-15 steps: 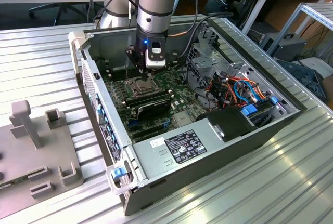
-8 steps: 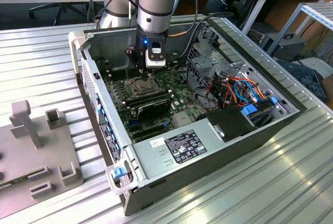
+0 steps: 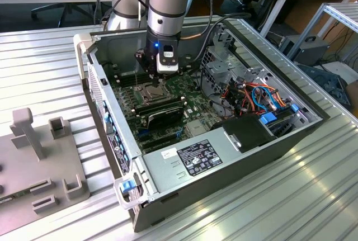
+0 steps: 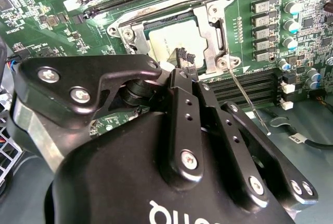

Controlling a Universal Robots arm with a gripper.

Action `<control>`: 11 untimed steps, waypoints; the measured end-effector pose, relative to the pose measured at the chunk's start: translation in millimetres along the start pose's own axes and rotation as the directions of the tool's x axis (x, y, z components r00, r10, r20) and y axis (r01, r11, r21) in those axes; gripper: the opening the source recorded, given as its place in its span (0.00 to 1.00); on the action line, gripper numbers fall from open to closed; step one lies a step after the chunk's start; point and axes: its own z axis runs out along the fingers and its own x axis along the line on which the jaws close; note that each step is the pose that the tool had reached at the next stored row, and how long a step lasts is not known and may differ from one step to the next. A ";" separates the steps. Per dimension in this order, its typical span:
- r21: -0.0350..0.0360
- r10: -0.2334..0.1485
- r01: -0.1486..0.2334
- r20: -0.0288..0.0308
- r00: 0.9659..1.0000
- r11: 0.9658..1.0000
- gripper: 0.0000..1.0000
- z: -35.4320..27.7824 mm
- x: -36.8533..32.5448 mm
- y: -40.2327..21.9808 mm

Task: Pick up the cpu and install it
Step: 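Install the first cpu locking lever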

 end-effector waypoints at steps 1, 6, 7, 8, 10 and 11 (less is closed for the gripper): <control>0.000 -0.003 0.003 0.000 1.000 1.000 0.11 0.0 0.0 0.0; -0.001 -0.049 0.049 -0.001 0.999 0.999 0.11 0.0 0.0 0.0; -0.001 -0.060 0.060 -0.001 0.998 0.998 0.11 0.0 0.0 0.0; -0.001 -0.071 0.071 -0.001 0.997 0.997 0.11 0.0 0.0 0.0; -0.002 -0.091 0.091 -0.001 0.996 0.996 0.11 0.0 0.0 0.0; -0.002 -0.107 0.107 -0.002 0.994 0.994 0.11 0.0 0.0 0.0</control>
